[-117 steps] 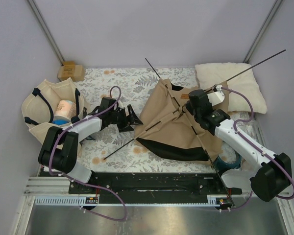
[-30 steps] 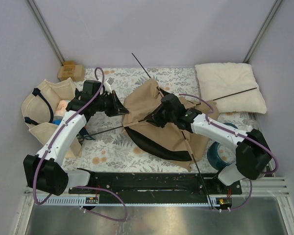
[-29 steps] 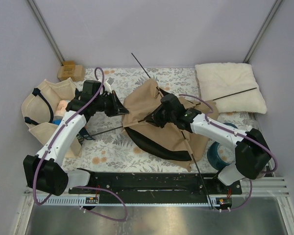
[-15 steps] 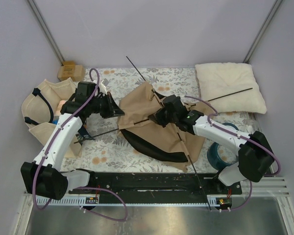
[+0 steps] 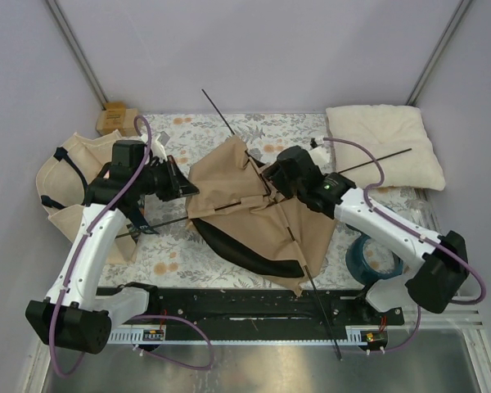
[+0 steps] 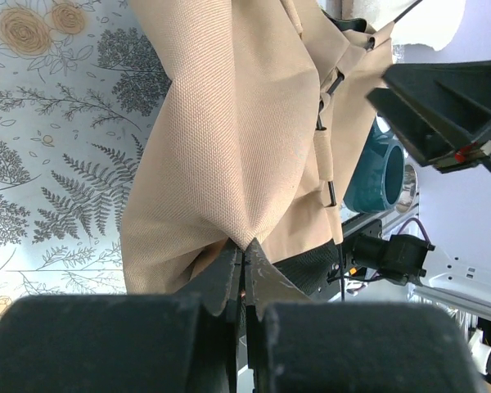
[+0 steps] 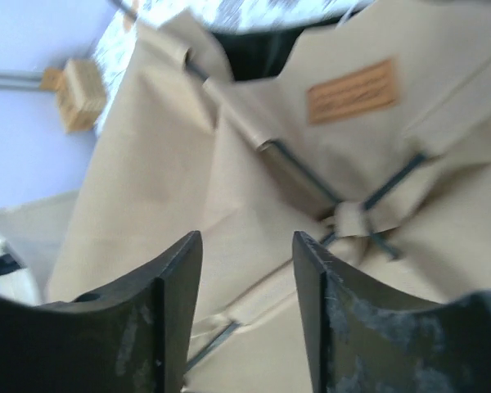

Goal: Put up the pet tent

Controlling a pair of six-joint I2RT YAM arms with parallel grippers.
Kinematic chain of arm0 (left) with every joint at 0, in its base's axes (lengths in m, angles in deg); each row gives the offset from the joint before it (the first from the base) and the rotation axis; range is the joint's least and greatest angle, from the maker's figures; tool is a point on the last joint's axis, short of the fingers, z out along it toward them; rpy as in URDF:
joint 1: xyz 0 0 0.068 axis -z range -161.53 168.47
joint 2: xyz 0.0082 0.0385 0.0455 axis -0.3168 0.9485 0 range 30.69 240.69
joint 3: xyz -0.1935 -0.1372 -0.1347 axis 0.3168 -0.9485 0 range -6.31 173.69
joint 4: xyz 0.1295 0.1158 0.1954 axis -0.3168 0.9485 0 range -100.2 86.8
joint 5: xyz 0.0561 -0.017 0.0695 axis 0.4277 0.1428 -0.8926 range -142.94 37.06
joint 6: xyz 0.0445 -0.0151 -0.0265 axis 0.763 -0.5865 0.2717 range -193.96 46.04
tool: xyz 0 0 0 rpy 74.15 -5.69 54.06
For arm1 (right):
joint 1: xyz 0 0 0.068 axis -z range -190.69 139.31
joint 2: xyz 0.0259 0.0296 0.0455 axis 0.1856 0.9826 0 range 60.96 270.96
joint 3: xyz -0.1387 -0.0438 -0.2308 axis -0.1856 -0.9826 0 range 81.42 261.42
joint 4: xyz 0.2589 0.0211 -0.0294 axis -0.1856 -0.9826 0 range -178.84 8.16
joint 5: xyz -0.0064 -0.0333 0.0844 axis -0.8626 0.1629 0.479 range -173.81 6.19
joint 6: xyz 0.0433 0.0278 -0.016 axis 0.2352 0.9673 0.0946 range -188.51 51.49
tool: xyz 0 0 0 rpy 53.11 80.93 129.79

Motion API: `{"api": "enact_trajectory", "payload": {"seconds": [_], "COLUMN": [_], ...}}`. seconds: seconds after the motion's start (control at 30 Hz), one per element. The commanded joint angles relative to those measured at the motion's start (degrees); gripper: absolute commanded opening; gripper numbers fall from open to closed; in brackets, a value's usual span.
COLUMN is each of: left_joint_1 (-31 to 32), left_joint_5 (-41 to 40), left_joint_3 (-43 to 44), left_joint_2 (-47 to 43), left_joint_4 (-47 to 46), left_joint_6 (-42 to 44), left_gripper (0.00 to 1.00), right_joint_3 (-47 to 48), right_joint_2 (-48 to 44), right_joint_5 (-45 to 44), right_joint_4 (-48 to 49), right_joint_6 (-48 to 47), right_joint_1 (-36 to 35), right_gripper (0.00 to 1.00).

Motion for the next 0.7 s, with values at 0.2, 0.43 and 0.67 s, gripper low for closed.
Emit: {"api": "enact_trajectory", "payload": {"seconds": [0.2,0.43,0.67], "left_joint_1": [-1.2,-1.4,-1.7], "left_joint_5": [-0.9,-1.1,-0.8], "left_joint_3": [2.3,2.0,2.3], "left_joint_2": [-1.9,-2.0,-1.4], "left_joint_4": [-1.3,-1.3,-0.8], "left_joint_6": [1.3,1.3,1.4], "left_gripper": [0.0,0.0,0.0], "right_joint_3": [-5.8,-6.1,-5.6], "right_joint_2": [-13.1,-6.7,1.5], "right_joint_5": [-11.8,-7.4,-3.8], "right_joint_4": [-14.0,-9.9,-2.4], "right_joint_6": [-15.0,-19.6,-19.9], "right_joint_1": [19.3,30.8,35.6], "right_gripper": [0.7,0.74,0.73]}}
